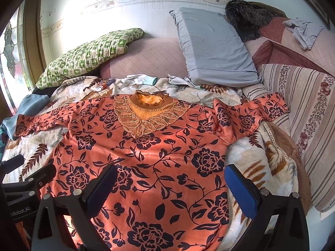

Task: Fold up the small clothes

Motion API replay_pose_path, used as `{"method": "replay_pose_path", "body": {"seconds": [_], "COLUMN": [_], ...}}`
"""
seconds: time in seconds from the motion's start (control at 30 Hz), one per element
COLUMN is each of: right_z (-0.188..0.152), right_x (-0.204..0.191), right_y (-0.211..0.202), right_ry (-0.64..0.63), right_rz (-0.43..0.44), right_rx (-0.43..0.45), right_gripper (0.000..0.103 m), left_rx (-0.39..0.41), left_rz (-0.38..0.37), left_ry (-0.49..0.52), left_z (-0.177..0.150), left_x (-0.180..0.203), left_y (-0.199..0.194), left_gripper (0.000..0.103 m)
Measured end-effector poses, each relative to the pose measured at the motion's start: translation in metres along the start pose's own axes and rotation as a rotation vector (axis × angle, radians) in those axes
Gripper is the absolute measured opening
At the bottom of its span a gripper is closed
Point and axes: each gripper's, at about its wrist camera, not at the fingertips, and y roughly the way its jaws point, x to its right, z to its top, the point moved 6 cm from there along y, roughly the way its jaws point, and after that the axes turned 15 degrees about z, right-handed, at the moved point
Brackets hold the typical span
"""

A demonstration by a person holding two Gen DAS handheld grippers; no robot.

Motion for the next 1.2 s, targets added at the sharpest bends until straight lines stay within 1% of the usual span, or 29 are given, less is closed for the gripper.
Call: {"method": "replay_pose_path", "body": {"seconds": [0.43, 0.6, 0.73, 0.83, 0.93, 0.97, 1.07, 1.13, 1.2], "right_z": [0.000, -0.008, -0.016, -0.015, -0.007, -0.003, 0.006, 0.013, 0.022], "right_x": [0.002, 0.009, 0.029, 0.051, 0.080, 0.095, 0.148, 0.186, 0.227], "right_y": [0.001, 0.010, 0.018, 0.020, 0.022, 0.024, 0.026, 0.030, 0.038], "right_ry": [0.004, 0.029, 0.075, 0.111, 0.130, 0.150, 0.243, 0.285, 0.339], "right_rz": [0.001, 0.014, 0.014, -0.001, -0.009, -0.001, -0.030, -0.070, -0.070], "right_rx": [0.001, -0.022, -0.045, -0.038, -0.027, -0.026, 0.000, 0.005, 0.014], "right_gripper": [0.103, 0.103, 0.103, 0.103, 0.103, 0.103, 0.103, 0.103, 0.103], "left_rx": [-0.008, -0.058, -0.087, -0.094, -0.121, -0.131, -0.155, -0.159, -0.170], "left_rz": [-0.010, -0.011, -0.005, 0.000, -0.008, -0.005, 0.006, 0.013, 0.022], "left_ry": [-0.003, 0.006, 0.019, 0.036, 0.038, 0.036, 0.031, 0.032, 0.025], "left_z": [-0.002, -0.012, -0.017, -0.017, -0.018, -0.018, -0.018, -0.018, -0.017], "left_x": [0.000, 0.001, 0.005, 0.009, 0.011, 0.011, 0.010, 0.008, 0.005], "left_y": [0.002, 0.015, 0.024, 0.029, 0.038, 0.042, 0.054, 0.061, 0.069], "left_gripper": [0.103, 0.103, 0.103, 0.103, 0.103, 0.103, 0.103, 0.103, 0.103]}}
